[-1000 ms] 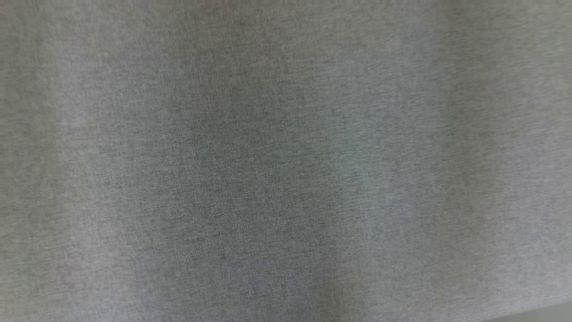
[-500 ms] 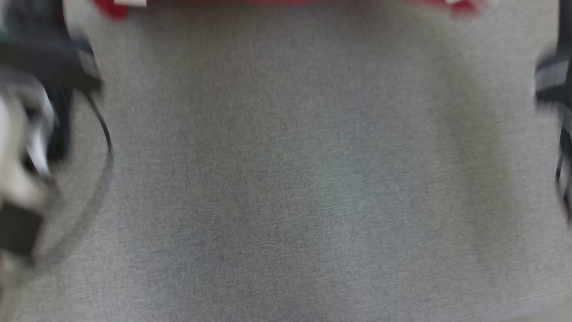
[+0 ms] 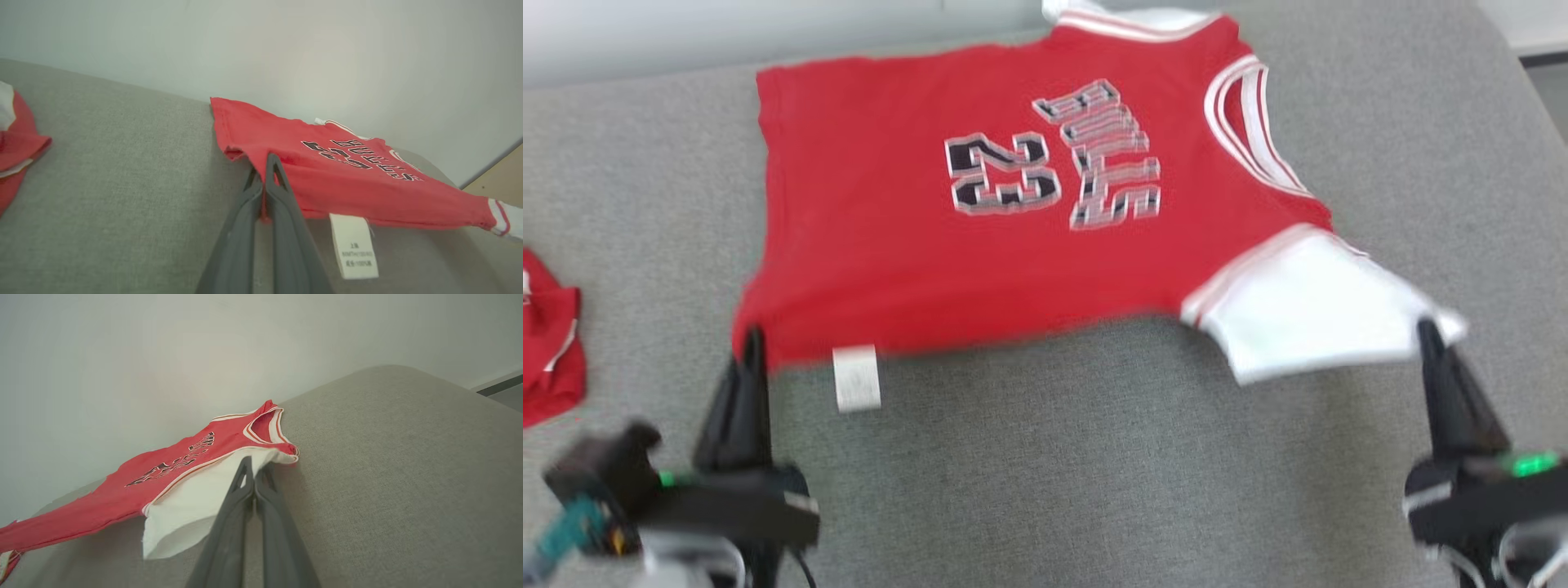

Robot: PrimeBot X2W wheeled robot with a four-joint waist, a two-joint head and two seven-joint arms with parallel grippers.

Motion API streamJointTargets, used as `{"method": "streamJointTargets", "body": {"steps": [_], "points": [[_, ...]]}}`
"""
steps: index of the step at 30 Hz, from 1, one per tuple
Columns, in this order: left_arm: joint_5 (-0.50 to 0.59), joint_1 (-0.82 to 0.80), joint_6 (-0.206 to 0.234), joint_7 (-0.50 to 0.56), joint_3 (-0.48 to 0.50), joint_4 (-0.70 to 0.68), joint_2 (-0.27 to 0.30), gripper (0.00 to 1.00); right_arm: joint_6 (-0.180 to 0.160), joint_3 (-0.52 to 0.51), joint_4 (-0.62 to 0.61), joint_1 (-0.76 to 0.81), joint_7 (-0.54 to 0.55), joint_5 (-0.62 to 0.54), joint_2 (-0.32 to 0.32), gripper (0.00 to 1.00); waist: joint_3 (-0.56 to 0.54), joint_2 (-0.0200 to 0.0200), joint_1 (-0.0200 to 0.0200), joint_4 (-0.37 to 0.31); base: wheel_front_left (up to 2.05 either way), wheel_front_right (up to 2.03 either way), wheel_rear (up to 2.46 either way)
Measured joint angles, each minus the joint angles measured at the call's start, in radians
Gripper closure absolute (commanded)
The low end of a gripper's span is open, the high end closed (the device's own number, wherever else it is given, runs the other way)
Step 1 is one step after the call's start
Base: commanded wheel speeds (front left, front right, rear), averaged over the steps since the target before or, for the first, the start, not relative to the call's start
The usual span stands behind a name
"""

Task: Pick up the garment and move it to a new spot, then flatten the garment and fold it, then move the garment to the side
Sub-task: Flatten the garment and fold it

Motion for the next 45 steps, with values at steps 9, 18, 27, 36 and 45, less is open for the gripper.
{"method": "streamJointTargets", "body": {"steps": [9, 18, 27, 36, 45], "points": [[0.062, 0.232, -0.016, -0.001, 0.100, 0.061, -0.108, 1.00, 0.000, -0.028, 0.019, 0.186, 0.014, -0.057, 0.066, 1.00, -0.068, 0.0000, 0.0001, 0.008, 0.00, 0.00, 0.00], [0.117, 0.365, -0.045, -0.001, 0.120, 0.124, -0.169, 1.00, 0.000, -0.014, 0.045, 0.357, 0.035, -0.076, 0.096, 1.00, -0.138, 0.0000, 0.0000, 0.028, 0.00, 0.00, 0.00], [0.170, 0.369, -0.042, -0.001, 0.094, 0.153, -0.176, 1.00, 0.000, 0.000, 0.042, 0.346, 0.030, -0.076, 0.110, 1.00, -0.145, 0.0002, 0.0002, 0.037, 0.00, 0.00, 0.00], [0.203, 0.261, -0.054, 0.020, 0.066, 0.175, -0.167, 1.00, 0.000, 0.056, 0.042, 0.211, 0.023, -0.092, 0.054, 1.00, -0.129, 0.0002, 0.0003, 0.040, 0.00, 0.00, 0.00], [0.216, 0.117, -0.064, 0.059, 0.065, 0.211, -0.151, 1.00, 0.000, 0.112, 0.159, 0.009, 0.028, -0.102, -0.033, 1.00, -0.100, 0.0003, 0.0003, 0.041, 0.00, 0.00, 0.00]]}}
